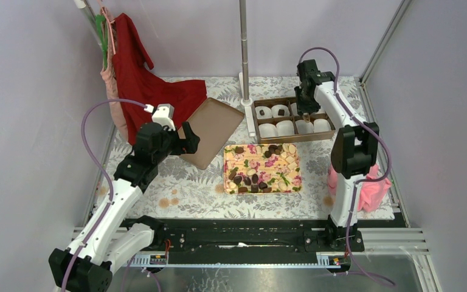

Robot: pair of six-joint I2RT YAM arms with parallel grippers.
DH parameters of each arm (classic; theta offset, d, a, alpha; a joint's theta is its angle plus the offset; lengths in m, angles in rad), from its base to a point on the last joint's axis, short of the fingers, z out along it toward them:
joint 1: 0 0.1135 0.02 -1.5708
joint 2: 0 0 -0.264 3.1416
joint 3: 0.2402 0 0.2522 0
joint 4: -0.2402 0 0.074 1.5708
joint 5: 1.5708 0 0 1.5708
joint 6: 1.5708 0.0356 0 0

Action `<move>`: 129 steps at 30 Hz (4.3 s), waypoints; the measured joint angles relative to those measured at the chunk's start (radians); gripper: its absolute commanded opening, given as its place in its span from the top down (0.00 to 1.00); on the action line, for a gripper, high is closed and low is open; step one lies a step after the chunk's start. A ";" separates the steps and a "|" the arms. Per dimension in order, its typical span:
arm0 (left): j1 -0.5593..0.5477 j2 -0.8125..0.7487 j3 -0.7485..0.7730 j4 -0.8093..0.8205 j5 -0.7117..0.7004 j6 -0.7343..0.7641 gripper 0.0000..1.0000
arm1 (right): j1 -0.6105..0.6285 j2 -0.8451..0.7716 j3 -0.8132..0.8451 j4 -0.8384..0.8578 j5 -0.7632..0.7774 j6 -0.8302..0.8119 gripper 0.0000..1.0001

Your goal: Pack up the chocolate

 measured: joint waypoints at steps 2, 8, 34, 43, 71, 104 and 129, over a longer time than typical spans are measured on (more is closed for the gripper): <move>0.000 0.007 0.000 0.000 0.000 0.000 0.01 | -0.008 0.038 0.031 0.003 0.000 -0.003 0.72; 0.000 0.025 0.000 0.000 -0.001 0.000 0.01 | -0.027 0.139 0.085 0.010 -0.021 -0.011 0.71; 0.000 0.050 0.000 0.000 -0.002 0.000 0.01 | -0.049 0.269 0.179 0.023 -0.051 -0.030 0.57; 0.000 0.051 0.000 0.000 -0.005 0.001 0.01 | -0.049 0.270 0.179 0.023 -0.052 -0.031 0.56; 0.000 0.049 0.000 0.000 -0.005 0.000 0.01 | -0.048 0.153 0.049 0.020 -0.092 -0.029 0.54; -0.209 0.184 -0.016 0.185 0.113 -0.442 0.01 | 0.348 -0.578 -0.655 0.276 -0.284 0.079 0.54; -0.375 0.552 0.015 0.494 0.012 -0.700 0.02 | 0.391 -0.707 -0.761 0.368 -0.365 0.083 0.54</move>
